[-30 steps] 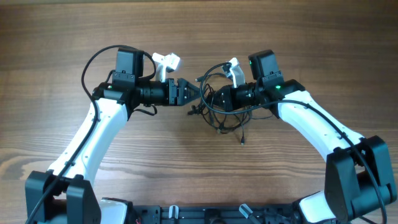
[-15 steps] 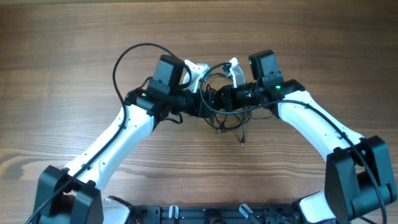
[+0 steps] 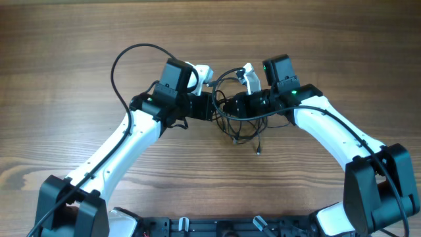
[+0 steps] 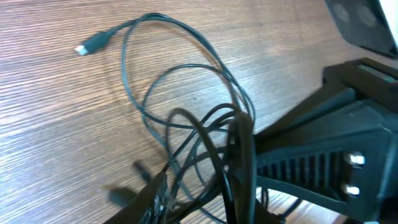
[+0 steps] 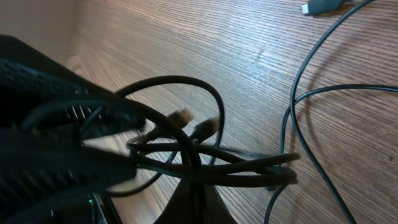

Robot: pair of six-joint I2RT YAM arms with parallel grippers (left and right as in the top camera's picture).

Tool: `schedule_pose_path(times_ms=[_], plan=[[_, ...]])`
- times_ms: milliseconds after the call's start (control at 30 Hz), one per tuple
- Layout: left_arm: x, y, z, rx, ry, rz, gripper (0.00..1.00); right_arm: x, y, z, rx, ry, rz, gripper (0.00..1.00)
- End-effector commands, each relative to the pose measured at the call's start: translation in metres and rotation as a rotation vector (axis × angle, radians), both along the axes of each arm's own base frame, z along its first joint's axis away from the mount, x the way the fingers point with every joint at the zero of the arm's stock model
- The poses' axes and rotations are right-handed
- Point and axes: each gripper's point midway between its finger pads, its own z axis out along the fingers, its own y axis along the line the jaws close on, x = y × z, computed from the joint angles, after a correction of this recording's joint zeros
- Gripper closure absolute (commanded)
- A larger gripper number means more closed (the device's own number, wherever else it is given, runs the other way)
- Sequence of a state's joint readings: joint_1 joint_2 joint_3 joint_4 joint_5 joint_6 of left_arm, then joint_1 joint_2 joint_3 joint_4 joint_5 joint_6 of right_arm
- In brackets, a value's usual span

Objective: Untangle cables

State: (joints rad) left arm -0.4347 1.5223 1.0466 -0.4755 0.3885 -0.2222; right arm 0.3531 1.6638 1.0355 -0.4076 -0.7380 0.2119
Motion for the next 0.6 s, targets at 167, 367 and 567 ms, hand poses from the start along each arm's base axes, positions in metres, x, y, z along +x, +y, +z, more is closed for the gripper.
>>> schedule_pose_path(times_ms=[167, 367, 567], plan=[[0.007, 0.011, -0.004, 0.020, 0.010, 0.039, 0.72, 0.000, 0.000, 0.007, -0.001, -0.023, 0.000, 0.96], [0.008, 0.021, -0.007, 0.031, 0.026, 0.063, 0.96, -0.001, -0.009, -0.003, -0.065, 0.000, -0.031, 0.96], [0.005, 0.052, -0.016, 0.034, 0.122, 0.135, 0.96, -0.002, -0.058, -0.040, -0.359, 0.103, -0.243, 0.26]])
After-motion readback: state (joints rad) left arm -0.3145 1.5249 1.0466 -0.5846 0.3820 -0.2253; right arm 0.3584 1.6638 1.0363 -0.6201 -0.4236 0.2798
